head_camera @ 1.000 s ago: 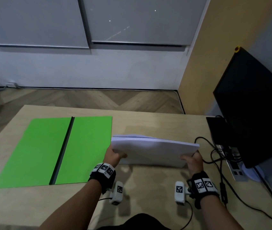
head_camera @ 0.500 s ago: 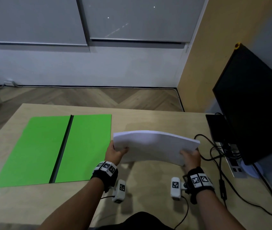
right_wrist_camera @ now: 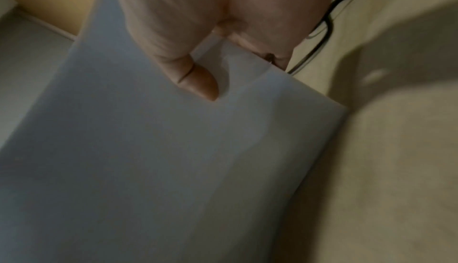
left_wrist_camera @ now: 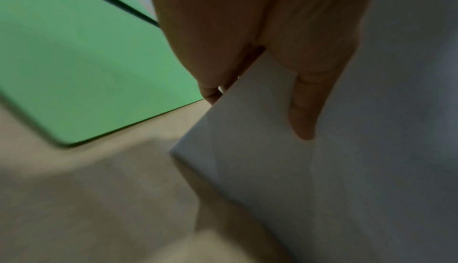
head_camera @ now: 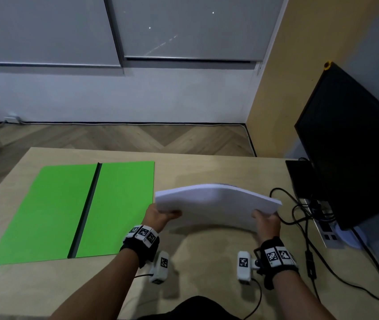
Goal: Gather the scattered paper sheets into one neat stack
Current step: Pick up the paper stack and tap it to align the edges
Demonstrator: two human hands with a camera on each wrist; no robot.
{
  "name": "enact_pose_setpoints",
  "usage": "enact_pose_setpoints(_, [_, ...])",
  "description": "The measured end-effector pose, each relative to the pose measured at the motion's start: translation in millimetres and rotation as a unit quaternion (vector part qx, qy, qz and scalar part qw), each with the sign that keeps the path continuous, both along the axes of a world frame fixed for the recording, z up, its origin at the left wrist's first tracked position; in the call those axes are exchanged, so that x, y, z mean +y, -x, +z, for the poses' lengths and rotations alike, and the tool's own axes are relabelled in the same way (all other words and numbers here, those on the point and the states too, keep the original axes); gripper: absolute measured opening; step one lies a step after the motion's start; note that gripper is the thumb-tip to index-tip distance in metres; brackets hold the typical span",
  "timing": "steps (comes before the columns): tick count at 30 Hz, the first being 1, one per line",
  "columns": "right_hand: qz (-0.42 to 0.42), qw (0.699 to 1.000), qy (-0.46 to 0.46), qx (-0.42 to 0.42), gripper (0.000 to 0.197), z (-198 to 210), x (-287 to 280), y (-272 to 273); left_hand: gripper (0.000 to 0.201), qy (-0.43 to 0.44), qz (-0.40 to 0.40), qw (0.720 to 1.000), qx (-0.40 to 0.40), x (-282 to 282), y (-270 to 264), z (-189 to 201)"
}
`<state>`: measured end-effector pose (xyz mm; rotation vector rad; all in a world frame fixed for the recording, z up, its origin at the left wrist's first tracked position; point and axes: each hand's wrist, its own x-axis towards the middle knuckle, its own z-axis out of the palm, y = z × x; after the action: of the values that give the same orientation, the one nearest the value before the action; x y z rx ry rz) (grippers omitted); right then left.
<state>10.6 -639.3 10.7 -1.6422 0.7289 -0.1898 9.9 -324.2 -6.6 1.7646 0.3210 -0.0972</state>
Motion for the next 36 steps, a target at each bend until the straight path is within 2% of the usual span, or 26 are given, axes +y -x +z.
enact_pose_setpoints(4, [0.009, 0.999, -0.010, 0.051, 0.029, -20, -2, 7, 0.029, -0.012, -0.014, 1.000, 0.020, 1, 11, -14])
enact_pose_setpoints(8, [0.025, 0.997, -0.004, 0.069, 0.032, -20, -2, 8, 0.027, 0.002, -0.010, 0.998, 0.061, -6, 7, -5])
enact_pose_setpoints(11, [0.046, 0.996, 0.017, 0.075, 0.016, -12, -7, 4, 0.057, 0.042, 0.014, 0.992, 0.121, 1, 0, -2])
enact_pose_setpoints(13, [0.068, 0.995, 0.013, 0.074, 0.020, -12, -7, 6, 0.077, 0.028, -0.015, 0.980, 0.197, 7, 1, -9])
enact_pose_setpoints(15, [0.098, 0.991, 0.014, 0.091, 0.021, -20, -6, 12, 0.086, -0.010, -0.036, 0.964, 0.264, 8, 5, -20])
enact_pose_setpoints(17, [0.135, 0.982, 0.022, 0.129, 0.017, -34, -3, 19, 0.075, -0.047, -0.017, 0.948, 0.313, 1, 15, -18])
enact_pose_setpoints(20, [0.187, 0.961, 0.055, 0.196, 0.029, -53, -3, 30, 0.053, -0.081, 0.024, 0.935, 0.345, -7, 26, -23])
enact_pose_setpoints(23, [0.194, 0.954, 0.080, 0.216, 0.035, -63, -6, 35, 0.049, -0.137, 0.017, 0.944, 0.298, -14, 32, -25])
enact_pose_setpoints(27, [0.186, 0.936, 0.135, 0.268, 0.044, -65, -2, 29, 0.047, -0.174, -0.040, 0.967, 0.184, -16, 33, -11])
enact_pose_setpoints(28, [0.174, 0.926, 0.170, 0.290, 0.053, -62, -2, 26, 0.048, -0.184, -0.066, 0.970, 0.144, -15, 32, -3])
enact_pose_setpoints(30, [0.166, 0.904, 0.261, 0.294, 0.085, -49, 1, 20, 0.054, -0.203, -0.123, 0.969, 0.065, -9, 25, 18])
enact_pose_setpoints(31, [0.185, 0.906, 0.289, 0.249, 0.100, -38, 3, 16, 0.055, -0.205, -0.151, 0.967, 0.032, -6, 20, 31])
enact_pose_setpoints(33, [0.257, 0.920, 0.282, 0.092, 0.116, -12, 10, 3, 0.053, -0.206, -0.208, 0.956, -0.031, 1, 7, 58])
enact_pose_setpoints(35, [0.338, 0.913, 0.224, -0.042, 0.115, 21, 18, -11, 0.048, -0.214, -0.271, 0.936, -0.065, 4, -8, 89])
enact_pose_setpoints(36, [0.373, 0.906, 0.183, -0.083, 0.108, 37, 23, -17, 0.043, -0.217, -0.297, 0.927, -0.070, 4, -14, 105])
